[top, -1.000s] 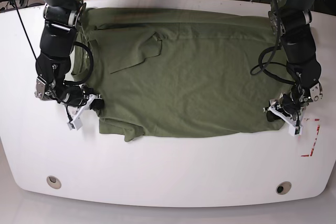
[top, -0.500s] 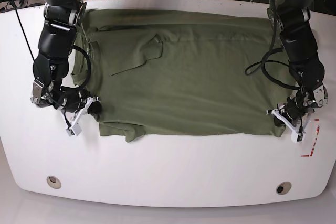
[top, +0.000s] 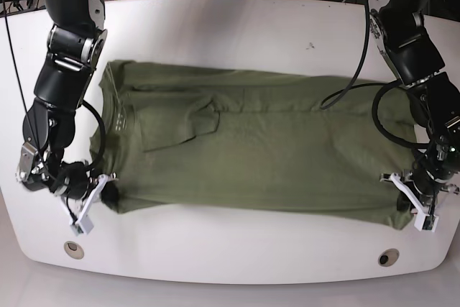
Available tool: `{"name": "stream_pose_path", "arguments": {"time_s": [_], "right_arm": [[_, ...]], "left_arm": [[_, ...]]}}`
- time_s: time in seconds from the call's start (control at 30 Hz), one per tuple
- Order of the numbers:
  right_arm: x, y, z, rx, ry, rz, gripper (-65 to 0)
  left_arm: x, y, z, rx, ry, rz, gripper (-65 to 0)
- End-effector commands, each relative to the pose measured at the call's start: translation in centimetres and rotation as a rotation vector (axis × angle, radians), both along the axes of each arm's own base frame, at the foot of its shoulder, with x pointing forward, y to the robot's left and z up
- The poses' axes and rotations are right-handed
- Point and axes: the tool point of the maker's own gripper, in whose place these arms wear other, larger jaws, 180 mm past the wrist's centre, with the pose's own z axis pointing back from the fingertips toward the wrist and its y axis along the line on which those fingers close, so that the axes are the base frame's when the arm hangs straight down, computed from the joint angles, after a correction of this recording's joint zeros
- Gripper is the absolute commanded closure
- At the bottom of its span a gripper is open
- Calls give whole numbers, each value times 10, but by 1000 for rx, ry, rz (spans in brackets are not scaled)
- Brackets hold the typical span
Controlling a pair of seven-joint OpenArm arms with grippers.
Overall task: Fold the T-shirt properly
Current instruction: 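Lift the shirt with both grippers and fling it forward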
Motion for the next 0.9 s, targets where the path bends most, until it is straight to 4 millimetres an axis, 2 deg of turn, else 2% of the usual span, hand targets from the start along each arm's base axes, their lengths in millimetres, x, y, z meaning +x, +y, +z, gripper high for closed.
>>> {"name": "stream_pose_path", "arguments": {"time_s": [0.0,0.07,0.13,0.23,0.43,0.5,0.57,0.67,0.77,0.8,0.87], "right_arm": [[24,-22,58,-42,-112,-28,0],[35,-28,87,-60,-151,-33,0],[41,-30,106,-68,-175,-34,0],[50,-43,152,-98,-232,-51,0],[62,-46,235,-148,-342,-51,0],[61,-53,257,-208,-368,-51,0],[60,-49,282,-228,-404,-22,0],[57,-46,294,-198,-432,3,0],[53,-45,294,-171,-434,21,0],[53,-45,292,-164,-431,26,0],[49,-48,270,-153,-383,34,0]], "left_arm": [[8,7,63,66,-148,19,0],[10,8,90,94,-187,29,0],[10,9,110,111,-215,39,0],[10,14,155,129,-298,70,0],[11,23,243,123,-471,114,0],[10,24,263,121,-501,122,0],[8,26,279,120,-520,133,0],[7,26,285,122,-519,138,0],[7,25,282,124,-511,134,0],[7,25,277,125,-501,135,0],[6,25,265,129,-476,135,0]]}}
